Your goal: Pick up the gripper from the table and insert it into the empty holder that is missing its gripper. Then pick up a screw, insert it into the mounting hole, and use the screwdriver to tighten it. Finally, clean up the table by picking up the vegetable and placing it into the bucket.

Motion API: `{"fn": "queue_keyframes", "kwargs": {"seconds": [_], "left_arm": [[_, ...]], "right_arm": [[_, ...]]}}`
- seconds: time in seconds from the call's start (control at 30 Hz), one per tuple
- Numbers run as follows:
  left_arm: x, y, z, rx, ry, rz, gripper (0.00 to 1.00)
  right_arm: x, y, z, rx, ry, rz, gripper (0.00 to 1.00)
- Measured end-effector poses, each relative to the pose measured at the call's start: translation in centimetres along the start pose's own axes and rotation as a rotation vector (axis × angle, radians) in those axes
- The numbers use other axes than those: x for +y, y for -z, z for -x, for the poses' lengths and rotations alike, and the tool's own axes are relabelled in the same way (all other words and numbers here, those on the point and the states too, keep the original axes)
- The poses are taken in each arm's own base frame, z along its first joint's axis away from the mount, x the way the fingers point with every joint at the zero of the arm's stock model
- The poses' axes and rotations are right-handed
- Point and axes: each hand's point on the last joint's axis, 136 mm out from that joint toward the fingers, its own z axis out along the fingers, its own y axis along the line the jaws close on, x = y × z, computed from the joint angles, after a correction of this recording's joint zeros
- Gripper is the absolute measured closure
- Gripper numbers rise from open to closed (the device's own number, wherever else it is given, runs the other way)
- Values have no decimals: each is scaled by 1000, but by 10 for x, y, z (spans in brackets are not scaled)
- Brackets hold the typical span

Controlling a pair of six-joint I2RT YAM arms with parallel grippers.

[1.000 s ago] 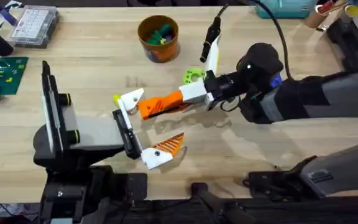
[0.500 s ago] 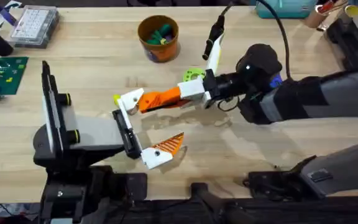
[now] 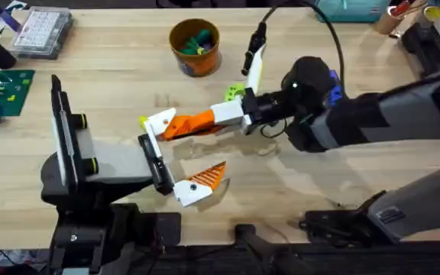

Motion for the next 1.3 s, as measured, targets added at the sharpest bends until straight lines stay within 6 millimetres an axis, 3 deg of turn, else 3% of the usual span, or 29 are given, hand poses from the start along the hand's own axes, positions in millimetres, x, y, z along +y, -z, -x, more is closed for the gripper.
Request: {"fn": "queue_keyframes", "kwargs": {"seconds": [0.43, 1.3], "left_arm": [[2, 0, 0, 0, 7, 8, 14], [2, 0, 0, 0, 2, 9, 14]], "right_arm": [[-3, -13, 13, 82, 1, 13, 981], [-2, -10, 26, 113, -29, 7, 981]]}}
